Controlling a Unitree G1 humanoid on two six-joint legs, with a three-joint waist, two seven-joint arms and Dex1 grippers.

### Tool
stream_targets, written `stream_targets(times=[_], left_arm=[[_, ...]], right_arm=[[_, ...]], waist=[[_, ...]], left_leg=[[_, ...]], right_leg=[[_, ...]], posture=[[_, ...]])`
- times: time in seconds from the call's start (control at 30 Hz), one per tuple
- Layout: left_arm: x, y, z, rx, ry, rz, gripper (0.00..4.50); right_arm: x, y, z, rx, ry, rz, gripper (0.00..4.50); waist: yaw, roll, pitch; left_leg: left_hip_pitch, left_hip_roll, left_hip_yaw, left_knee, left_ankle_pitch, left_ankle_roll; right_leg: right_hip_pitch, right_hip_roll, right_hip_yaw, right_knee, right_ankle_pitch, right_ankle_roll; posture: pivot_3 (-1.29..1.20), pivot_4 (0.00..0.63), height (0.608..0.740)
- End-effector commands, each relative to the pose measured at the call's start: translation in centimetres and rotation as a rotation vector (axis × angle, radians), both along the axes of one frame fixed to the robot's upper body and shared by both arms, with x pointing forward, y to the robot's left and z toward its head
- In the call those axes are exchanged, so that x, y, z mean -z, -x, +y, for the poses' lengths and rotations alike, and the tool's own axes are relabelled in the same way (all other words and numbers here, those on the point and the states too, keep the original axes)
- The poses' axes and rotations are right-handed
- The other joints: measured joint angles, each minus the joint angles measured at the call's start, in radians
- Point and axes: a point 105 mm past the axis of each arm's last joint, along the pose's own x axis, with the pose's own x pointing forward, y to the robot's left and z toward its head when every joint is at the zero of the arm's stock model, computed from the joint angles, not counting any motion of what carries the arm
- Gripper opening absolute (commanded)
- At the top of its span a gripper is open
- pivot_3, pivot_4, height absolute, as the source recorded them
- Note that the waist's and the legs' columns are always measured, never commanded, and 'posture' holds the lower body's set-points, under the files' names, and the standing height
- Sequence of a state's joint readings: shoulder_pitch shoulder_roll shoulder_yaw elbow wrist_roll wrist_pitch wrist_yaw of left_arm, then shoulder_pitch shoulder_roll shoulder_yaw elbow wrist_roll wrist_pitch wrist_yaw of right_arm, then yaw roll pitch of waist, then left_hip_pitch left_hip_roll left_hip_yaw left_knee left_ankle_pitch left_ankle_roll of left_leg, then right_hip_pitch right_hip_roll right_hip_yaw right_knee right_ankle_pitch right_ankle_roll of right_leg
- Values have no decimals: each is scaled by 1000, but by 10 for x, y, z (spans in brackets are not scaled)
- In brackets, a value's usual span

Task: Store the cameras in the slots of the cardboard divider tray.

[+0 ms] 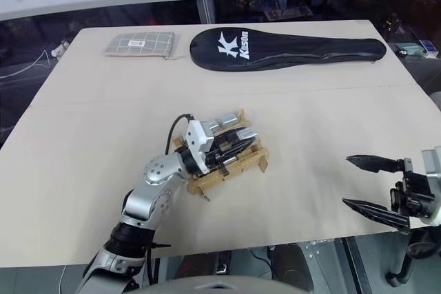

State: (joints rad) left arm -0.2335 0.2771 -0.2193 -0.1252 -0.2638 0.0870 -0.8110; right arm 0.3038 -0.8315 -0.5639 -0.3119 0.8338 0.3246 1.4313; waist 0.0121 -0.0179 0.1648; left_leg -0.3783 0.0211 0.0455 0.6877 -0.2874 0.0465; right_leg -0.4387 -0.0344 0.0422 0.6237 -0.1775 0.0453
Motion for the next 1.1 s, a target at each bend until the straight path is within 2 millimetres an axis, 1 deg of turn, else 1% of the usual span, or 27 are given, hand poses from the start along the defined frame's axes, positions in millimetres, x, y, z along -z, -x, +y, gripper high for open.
stream_targets(times=[0.03,0.27,0.47,0.73,0.83,1.07,1.1], left_arm=[[15,5,0,28,-58,57,763],[12,1,3,0,-41,72,763],[14,6,1,3,-58,61,763],[12,2,4,-50,-38,52,763],[13,2,5,-53,-36,58,763],[15,3,7,-51,-41,74,763],[15,2,8,-62,-33,86,1263]], right_arm=[[-5,-1,-3,4,9,-36,4462],[-5,-3,-3,7,7,-44,4462],[-3,-2,-3,5,13,-42,4462],[0,-1,-3,-13,23,-42,4462],[3,1,-2,-28,37,-34,4462],[4,-1,-3,-27,39,-41,4462],[3,-1,-3,-25,38,-46,4491]], waist=[[-1,2,-2],[-1,3,-3],[-1,3,-3],[-1,3,-3],[-1,3,-3],[-1,3,-3],[-1,3,-3]], left_leg=[[0,0,0,0,0,0],[0,0,0,0,0,0],[0,0,0,0,0,0],[0,0,0,0,0,0],[1,0,0,0,0,0],[1,0,0,0,0,0],[1,0,0,0,0,0]], right_leg=[[0,0,0,0,0,0],[0,1,0,0,0,0],[0,1,0,0,0,0],[0,1,0,0,0,0],[0,1,0,0,0,0],[0,1,0,0,0,0],[0,1,0,0,0,0]], posture=[[0,150,740],[0,150,740],[0,150,740],[0,150,740],[0,150,740],[0,150,740],[0,150,740]])
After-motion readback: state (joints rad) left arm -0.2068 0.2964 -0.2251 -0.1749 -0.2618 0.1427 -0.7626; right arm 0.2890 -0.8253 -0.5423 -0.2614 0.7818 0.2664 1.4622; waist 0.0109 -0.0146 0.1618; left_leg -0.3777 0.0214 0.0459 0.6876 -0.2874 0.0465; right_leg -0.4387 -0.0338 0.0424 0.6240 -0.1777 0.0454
